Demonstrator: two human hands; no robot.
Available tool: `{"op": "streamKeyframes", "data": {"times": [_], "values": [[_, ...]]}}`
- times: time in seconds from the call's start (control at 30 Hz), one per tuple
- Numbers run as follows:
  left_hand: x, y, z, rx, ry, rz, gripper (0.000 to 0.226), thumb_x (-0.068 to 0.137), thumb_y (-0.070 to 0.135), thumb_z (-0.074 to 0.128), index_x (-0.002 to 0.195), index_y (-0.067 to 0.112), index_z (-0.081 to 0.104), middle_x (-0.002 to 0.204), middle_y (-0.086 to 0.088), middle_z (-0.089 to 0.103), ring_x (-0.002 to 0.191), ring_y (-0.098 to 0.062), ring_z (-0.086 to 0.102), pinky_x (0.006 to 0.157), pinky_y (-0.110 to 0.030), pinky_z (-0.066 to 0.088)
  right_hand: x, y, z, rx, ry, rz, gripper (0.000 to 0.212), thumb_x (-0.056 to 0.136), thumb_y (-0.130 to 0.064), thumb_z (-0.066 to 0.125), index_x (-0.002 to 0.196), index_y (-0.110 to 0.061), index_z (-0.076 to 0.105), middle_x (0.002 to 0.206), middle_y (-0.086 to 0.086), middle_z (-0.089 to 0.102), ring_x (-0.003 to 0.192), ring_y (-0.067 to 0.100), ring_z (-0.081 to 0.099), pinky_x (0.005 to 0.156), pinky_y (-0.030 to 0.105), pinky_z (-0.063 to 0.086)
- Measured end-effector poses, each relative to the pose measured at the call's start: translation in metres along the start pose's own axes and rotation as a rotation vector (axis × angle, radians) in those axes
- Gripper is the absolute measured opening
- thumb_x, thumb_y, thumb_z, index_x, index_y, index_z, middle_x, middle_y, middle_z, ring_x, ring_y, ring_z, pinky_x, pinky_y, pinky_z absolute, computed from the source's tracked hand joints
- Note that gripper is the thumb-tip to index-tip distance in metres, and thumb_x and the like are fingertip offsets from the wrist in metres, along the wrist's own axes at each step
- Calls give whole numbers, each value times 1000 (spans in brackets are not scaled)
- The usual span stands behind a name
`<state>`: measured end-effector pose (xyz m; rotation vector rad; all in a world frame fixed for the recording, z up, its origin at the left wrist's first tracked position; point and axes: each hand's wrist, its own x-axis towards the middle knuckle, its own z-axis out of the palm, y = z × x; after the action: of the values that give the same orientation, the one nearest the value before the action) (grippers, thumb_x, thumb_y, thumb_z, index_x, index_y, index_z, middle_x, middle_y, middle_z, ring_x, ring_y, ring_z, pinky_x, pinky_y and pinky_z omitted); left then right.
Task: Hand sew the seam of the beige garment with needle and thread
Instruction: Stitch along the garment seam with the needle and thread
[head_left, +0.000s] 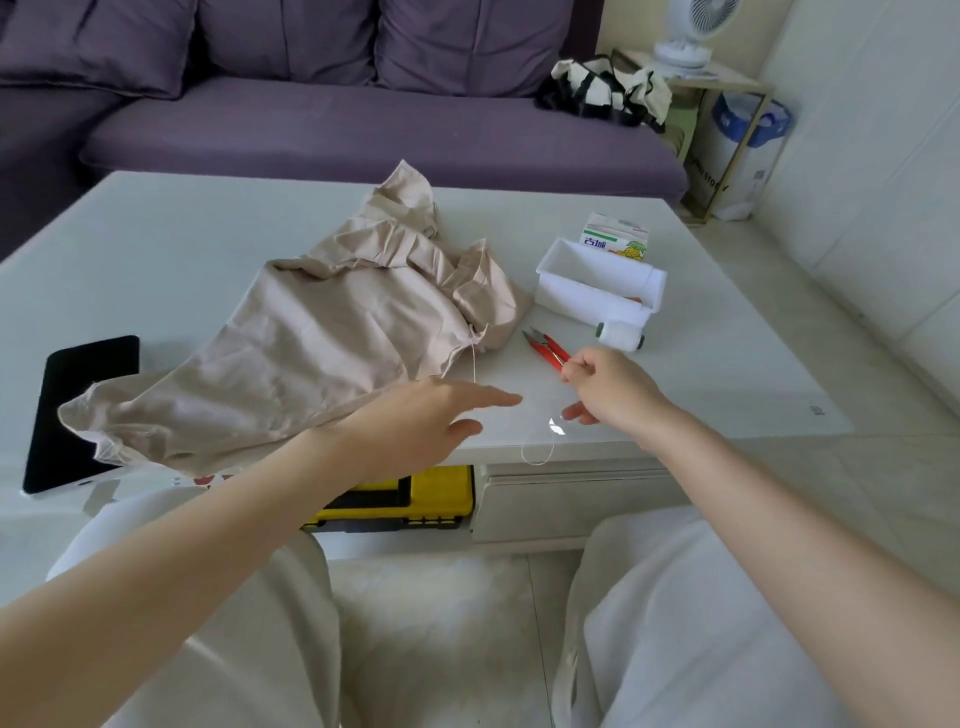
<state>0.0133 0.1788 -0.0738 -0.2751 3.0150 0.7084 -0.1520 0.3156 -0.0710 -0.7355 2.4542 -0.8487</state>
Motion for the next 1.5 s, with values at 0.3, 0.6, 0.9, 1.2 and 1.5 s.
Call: {"op": "streamKeyframes", "data": {"times": [0.3, 0.6, 0.9, 1.2, 1.5], "values": [[32, -42, 6, -2, 382, -173, 39, 87, 26, 64, 118, 12, 47, 122, -6, 49, 100, -22, 51, 88, -31, 39, 19, -20, 24, 79, 76, -218, 23, 102, -19, 32, 83, -18, 44, 101, 6, 60, 84, 24, 63, 82, 39, 49], [57, -48, 18, 83, 472, -233, 34, 83, 28, 65, 106, 8, 50, 109, -7, 52, 100, -27, 50, 77, -26, 26, 35, -50, 59, 543, -137, -96, 23, 100, -17, 41, 84, -15, 57, 102, 12, 67, 97, 25, 67, 91, 42, 53], [66, -51, 12, -7, 593, -268, 21, 86, 17, 62, 103, 8, 53, 91, -2, 59, 87, -26, 56, 73, -28, 26, 47, -50, 50, 874, -281, 31, 20, 102, -13, 41, 91, -6, 56, 86, 7, 68, 71, 15, 70, 65, 22, 56], [59, -47, 11, -56, 677, -215, 15, 85, 25, 68, 92, 11, 67, 71, 7, 50, 67, -17, 45, 67, -27, 29, 63, -34, 40, 220, -35, -218, 20, 100, -16, 38, 90, -22, 55, 69, -8, 52, 54, 6, 43, 54, 22, 35], [56, -45, 17, 38, 670, -210, 7, 84, 17, 69, 82, 11, 67, 72, 10, 47, 67, -19, 49, 62, -27, 30, 50, -30, 48, -6, 221, -579, 11, 95, -8, 52, 90, -7, 62, 80, 3, 68, 72, 20, 59, 66, 31, 45]]}}
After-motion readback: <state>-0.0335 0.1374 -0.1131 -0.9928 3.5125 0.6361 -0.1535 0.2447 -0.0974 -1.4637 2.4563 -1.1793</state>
